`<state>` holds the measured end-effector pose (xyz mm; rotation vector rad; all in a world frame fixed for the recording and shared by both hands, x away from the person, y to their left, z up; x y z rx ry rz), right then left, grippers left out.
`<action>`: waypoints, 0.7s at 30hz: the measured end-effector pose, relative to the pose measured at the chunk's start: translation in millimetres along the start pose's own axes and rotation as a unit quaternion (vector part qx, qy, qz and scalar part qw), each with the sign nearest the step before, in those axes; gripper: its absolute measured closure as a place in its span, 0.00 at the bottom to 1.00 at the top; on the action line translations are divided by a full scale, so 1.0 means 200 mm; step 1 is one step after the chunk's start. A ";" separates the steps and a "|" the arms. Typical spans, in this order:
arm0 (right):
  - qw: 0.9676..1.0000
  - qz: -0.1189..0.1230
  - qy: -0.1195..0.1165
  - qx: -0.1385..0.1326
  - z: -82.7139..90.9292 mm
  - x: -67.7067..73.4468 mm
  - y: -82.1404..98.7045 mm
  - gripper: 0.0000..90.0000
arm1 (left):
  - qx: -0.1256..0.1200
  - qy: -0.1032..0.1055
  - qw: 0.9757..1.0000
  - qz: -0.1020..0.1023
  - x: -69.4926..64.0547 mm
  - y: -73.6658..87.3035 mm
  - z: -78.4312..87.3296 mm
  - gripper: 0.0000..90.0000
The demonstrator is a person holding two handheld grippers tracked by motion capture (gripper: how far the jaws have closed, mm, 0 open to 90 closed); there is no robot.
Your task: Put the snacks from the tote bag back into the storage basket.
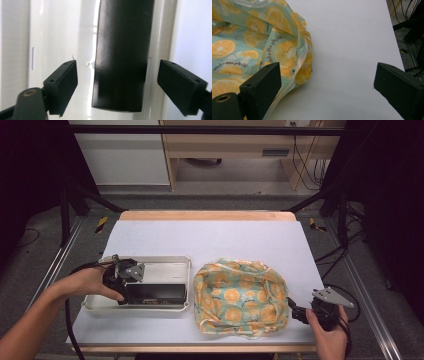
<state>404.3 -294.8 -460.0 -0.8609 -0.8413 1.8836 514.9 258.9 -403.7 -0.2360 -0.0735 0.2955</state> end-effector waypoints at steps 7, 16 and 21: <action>1.000 -0.001 0.000 0.000 0.00 0.00 0.00 0.09 | -0.019 -0.004 1.000 0.011 0.00 -0.02 0.04 0.13; 1.000 0.003 0.001 0.000 0.00 0.00 0.00 0.09 | -0.037 -0.012 0.999 0.020 -0.02 -0.04 0.07 0.10; 1.000 0.001 -0.001 0.000 0.00 0.00 0.00 0.09 | -0.049 -0.018 0.998 0.025 -0.04 -0.07 0.10 0.09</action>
Point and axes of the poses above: each handheld gripper's, and its own axes: z roughly backward along the jaws, y roughly out of its underside, x roughly to its left, the point moved 1 cm from there along -z, roughly forward along the jaws, and after that the axes turned 14 degrees about z, right-handed, at the moved point
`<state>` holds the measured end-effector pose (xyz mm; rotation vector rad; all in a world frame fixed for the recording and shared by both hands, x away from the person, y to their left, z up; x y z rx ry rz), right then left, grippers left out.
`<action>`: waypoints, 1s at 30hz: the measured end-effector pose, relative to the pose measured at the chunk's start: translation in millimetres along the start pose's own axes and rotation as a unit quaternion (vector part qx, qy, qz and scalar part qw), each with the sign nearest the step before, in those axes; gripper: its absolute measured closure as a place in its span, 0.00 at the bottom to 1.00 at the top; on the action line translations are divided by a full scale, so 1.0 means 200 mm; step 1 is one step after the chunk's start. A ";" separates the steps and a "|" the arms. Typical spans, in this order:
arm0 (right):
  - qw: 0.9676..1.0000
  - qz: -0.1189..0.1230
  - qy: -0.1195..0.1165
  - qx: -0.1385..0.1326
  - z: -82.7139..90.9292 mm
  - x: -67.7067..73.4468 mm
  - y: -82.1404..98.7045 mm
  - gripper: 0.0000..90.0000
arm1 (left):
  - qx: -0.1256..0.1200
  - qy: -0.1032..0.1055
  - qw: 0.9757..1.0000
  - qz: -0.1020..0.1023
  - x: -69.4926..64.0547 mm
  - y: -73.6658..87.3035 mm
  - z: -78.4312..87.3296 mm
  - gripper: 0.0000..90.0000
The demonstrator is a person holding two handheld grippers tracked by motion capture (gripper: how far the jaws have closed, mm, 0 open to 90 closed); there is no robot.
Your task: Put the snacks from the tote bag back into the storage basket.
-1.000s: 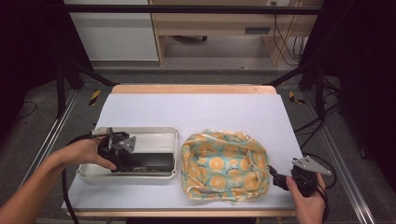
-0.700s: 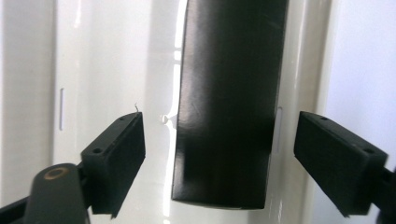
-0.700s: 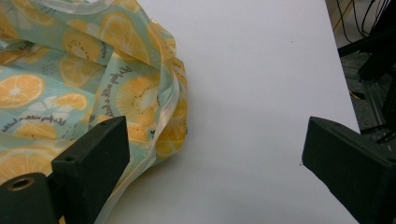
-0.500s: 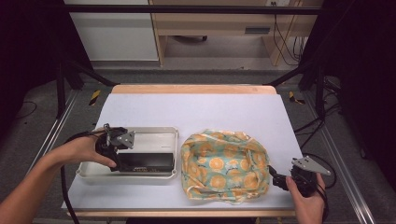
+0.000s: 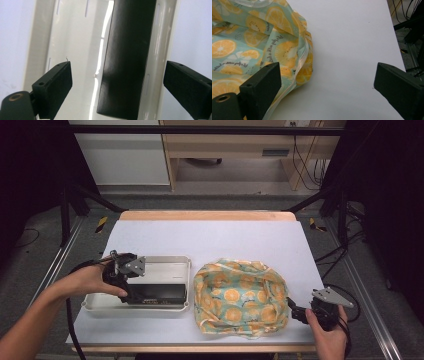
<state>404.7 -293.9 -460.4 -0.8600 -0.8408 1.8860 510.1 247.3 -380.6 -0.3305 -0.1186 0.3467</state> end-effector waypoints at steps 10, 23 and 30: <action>1.000 -0.001 -0.002 0.000 0.00 0.00 0.00 0.09 | -0.020 -0.011 1.000 0.008 -0.05 -0.10 0.03 0.09; 1.000 -0.001 -0.003 0.000 -0.01 0.00 0.00 0.09 | -0.048 -0.011 0.999 0.021 -0.14 -0.23 0.01 0.09; 1.000 -0.001 -0.004 0.000 0.00 0.00 0.00 0.09 | -0.082 -0.020 0.995 0.045 -0.19 -0.30 0.01 0.08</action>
Point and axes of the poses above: each handheld gripper's, and its own axes: z roughly backward along the jaws, y roughly out of its underside, x roughly to its left, the point moved 1 cm from there along -z, roughly forward along the jaws, and after that the axes turned 14 degrees about z, right-handed, at the moved point
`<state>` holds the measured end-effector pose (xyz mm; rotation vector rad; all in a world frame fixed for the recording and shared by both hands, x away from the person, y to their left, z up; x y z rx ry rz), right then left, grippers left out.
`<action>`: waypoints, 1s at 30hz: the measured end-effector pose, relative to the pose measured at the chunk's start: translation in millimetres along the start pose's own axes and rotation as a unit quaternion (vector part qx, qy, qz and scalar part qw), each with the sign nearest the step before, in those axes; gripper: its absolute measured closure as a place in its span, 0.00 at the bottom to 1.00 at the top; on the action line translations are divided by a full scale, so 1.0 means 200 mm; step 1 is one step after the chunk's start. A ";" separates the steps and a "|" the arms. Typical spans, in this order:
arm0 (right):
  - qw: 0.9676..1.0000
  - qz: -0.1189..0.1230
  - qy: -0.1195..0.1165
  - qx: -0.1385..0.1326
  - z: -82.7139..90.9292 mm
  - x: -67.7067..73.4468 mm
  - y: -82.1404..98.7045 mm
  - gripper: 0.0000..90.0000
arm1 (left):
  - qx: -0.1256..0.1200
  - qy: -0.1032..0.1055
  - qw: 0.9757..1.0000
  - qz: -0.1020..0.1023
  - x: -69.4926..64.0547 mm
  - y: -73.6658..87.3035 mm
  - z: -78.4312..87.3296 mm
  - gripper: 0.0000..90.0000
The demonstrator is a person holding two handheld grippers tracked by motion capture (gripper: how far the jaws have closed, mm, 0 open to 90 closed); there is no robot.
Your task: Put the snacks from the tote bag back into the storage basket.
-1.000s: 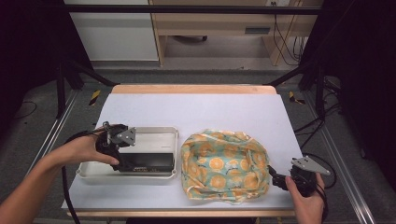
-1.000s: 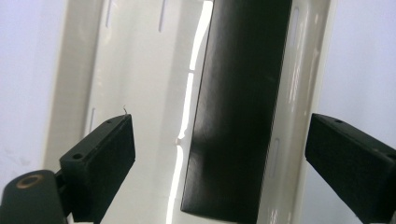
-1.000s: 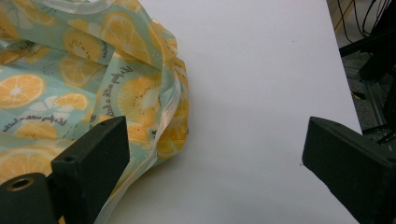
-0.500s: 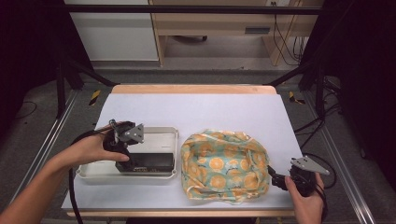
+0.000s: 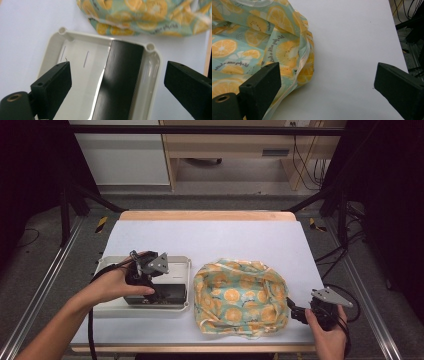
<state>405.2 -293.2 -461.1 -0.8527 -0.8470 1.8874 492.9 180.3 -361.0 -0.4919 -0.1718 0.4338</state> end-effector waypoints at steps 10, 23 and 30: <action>1.000 -0.001 0.001 0.000 0.01 0.00 0.00 0.09 | -0.087 -0.047 0.992 0.084 -0.01 0.00 0.07 0.08; 1.000 -0.002 0.002 -0.002 0.01 0.00 0.00 0.09 | -0.156 -0.069 0.971 0.166 0.05 0.11 0.14 0.07; 1.000 0.001 0.004 -0.001 0.01 0.00 0.00 0.09 | -0.162 -0.078 0.964 0.196 0.11 0.22 0.14 0.07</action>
Point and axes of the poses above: each handheld gripper's, and its own axes: z roughly backward along the jaws, y roughly out of its underside, x roughly to its left, the point moved 1 cm from there along -z, roughly forward along the jaws, and after that the axes turned 14 degrees about z, right-handed, at the moved point
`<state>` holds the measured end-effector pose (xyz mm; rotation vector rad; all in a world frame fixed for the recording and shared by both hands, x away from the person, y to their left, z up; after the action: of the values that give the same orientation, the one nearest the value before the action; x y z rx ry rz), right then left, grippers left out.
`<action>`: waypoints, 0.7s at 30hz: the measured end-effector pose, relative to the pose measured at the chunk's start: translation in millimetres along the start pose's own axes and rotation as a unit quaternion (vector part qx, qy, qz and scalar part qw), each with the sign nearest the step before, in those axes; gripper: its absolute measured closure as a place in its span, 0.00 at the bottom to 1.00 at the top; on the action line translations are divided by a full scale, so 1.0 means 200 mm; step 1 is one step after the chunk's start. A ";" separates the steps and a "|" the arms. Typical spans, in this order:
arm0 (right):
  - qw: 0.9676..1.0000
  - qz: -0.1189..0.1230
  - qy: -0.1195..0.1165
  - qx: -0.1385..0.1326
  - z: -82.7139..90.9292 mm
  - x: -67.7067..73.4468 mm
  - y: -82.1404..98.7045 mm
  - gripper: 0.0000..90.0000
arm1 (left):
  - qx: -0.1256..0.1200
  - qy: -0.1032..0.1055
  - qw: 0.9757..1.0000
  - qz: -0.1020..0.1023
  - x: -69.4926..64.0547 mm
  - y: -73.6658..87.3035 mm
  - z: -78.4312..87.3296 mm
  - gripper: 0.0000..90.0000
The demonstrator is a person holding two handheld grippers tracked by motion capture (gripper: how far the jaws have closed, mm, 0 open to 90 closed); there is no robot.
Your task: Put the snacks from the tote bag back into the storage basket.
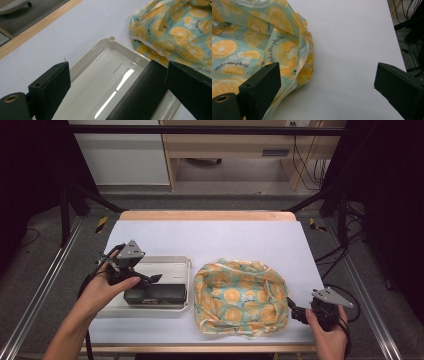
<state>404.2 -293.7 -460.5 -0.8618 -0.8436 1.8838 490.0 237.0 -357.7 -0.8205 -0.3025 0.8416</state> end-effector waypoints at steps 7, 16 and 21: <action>1.000 -0.001 -0.002 0.001 0.00 0.00 0.00 0.09 | -0.013 -0.016 0.999 0.035 0.11 0.07 0.03 0.06; 1.000 0.000 -0.003 0.002 0.00 0.00 0.00 0.09 | -0.025 -0.030 0.997 0.061 0.22 0.17 0.03 0.06; 1.000 0.000 -0.002 0.003 0.00 0.01 0.00 0.09 | -0.023 -0.044 0.996 0.072 0.27 0.22 0.03 0.06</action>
<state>404.5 -292.6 -461.2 -0.8542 -0.8411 1.8881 498.3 297.4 -390.6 -0.8564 -0.3445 1.0102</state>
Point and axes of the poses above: each handheld gripper's, and its own axes: z roughly backward along the jaws, y roughly out of its underside, x roughly to its left, the point moved 1 cm from there along -z, roughly forward along the jaws, and after that the axes turned 14 degrees about z, right-handed, at the moved point
